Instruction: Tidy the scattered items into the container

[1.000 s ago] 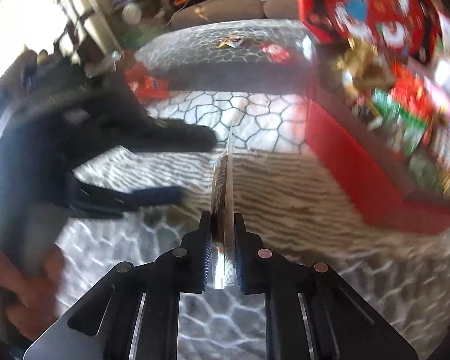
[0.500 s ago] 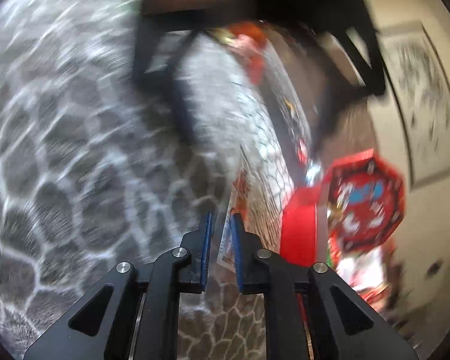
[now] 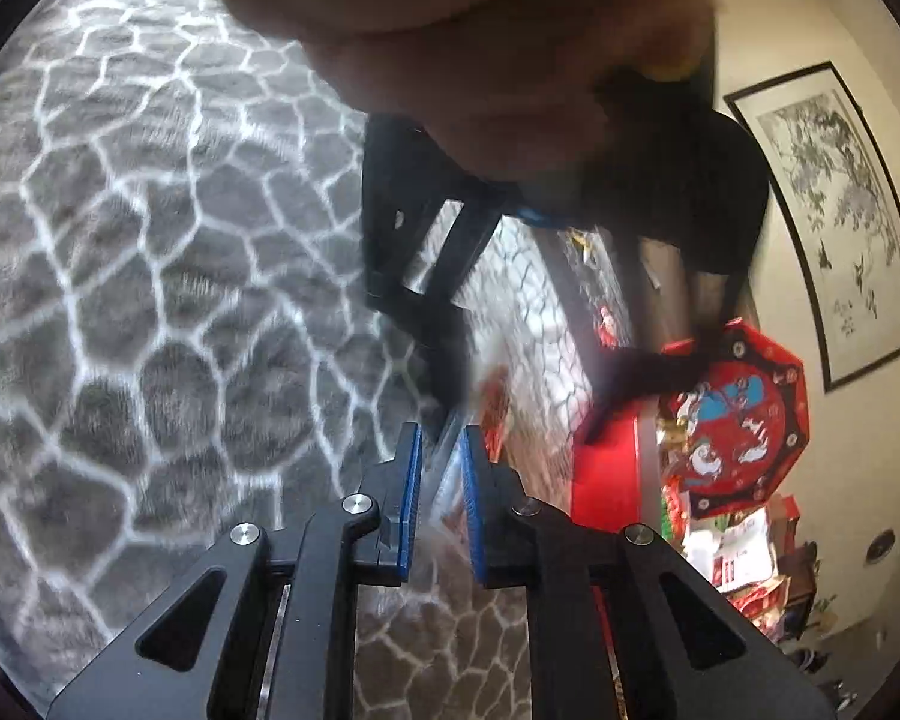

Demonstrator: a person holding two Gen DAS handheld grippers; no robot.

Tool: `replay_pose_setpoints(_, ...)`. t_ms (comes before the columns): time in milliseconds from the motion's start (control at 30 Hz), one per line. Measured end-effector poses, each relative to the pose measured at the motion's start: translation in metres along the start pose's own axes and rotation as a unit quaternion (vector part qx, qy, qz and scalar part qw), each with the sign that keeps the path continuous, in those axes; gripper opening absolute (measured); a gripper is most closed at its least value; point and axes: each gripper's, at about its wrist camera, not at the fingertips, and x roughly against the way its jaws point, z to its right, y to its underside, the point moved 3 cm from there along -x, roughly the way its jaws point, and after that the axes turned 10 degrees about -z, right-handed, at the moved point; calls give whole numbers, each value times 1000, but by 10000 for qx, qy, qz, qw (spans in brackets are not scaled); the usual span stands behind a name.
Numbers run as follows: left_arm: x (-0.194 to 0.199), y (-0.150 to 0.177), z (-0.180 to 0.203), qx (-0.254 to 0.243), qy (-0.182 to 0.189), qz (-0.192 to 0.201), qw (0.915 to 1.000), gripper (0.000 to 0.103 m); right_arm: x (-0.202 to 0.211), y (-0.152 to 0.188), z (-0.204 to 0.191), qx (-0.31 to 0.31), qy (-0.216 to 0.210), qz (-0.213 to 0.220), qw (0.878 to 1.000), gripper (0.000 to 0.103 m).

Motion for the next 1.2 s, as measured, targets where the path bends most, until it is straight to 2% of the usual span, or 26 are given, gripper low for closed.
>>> replay_pose_setpoints(67,-6,-3,-6,27,186,-69,9998,13,2,3,3,-29,-36,36,10000,11)
replay_pose_setpoints(133,-4,-5,-5,-1,175,1,9998,13,4,5,9,-50,-116,68,9999,11)
replay_pose_setpoints(233,-4,-3,-7,69,321,94,9994,13,14,14,33,-695,-802,163,9942,30)
replay_pose_setpoints(267,-4,-2,-10,115,436,128,9989,13,16,21,49,-1167,-1191,128,9859,32)
replay_pose_setpoints(300,-3,-1,-13,168,583,176,9980,13,15,31,72,-1899,-1735,33,9663,35)
replay_pose_setpoints(333,-3,1,-17,245,798,244,9962,13,10,45,96,-2731,-2323,-106,9335,42)
replay_pose_setpoints(367,-2,2,-21,295,1056,314,9935,12,3,59,112,-3470,-2859,-220,8930,51)
replay_pose_setpoints(400,-1,3,-24,362,1239,397,9908,12,-10,81,128,-4418,-3557,-322,8229,52)
replay_pose_setpoints(433,1,5,-28,416,1451,453,9875,12,-27,104,138,-5295,-4282,-360,7314,54)
replay_pose_setpoints(467,4,7,-31,447,1689,497,9834,11,-39,122,138,-5864,-4790,-333,6524,53)
replay_pose_setpoints(500,6,10,-30,436,1886,558,9795,11,-48,135,137,-6245,-5070,-289,5934,53)
replay_pose_setpoints(533,9,14,-28,383,2038,631,9762,11,-56,145,136,-6559,-5210,-211,5458,53)
replay_pose_setpoints(600,16,20,-22,257,2178,671,9733,11,-59,153,129,-6885,-5310,-31,4940,53)
replay_pose_setpoints(667,16,25,-14,152,2196,713,9729,11,-68,153,132,-7104,-5534,272,4340,53)
replay_pose_setpoints(733,13,27,-9,102,2293,717,9707,10,-80,147,127,-7215,-5802,275,3769,50)
replay_pose_setpoints(800,11,31,-7,58,2343,752,9692,13,-90,140,120,-7335,-5964,359,3239,22)
replay_pose_setpoints(833,11,33,-7,58,2331,783,9693,13,-92,139,118,-7377,-5985,469,3087,13)
replay_pose_setpoints(867,11,35,-8,63,2338,774,9692,13,-91,137,118,-7413,-5957,590,3035,10)
replay_pose_setpoints(967,8,38,-7,46,2364,707,9691,15,-88,129,123,-7330,-5989,643,3161,9)
replay_pose_setpoints(1000,11,38,-7,22,2351,737,9692,25,-87,128,126,-7299,-6024,688,3157,9)
replay_pose_setpoints(1033,16,38,-8,26,2349,806,9687,40,-87,128,130,-7269,-6046,737,3171,9)
replay_pose_setpoints(1067,24,37,-9,26,2387,923,9667,71,-86,129,136,-7225,-6059,785,3236,9)
replay_pose_setpoints(1100,30,35,-9,7,2384,1004,9660,90,-84,129,140,-7186,-6049,811,3334,9)
replay_pose_setpoints(1200,49,24,-10,-41,2219,1122,9686,90,-78,126,149,-7016,-6113,859,3559,9)
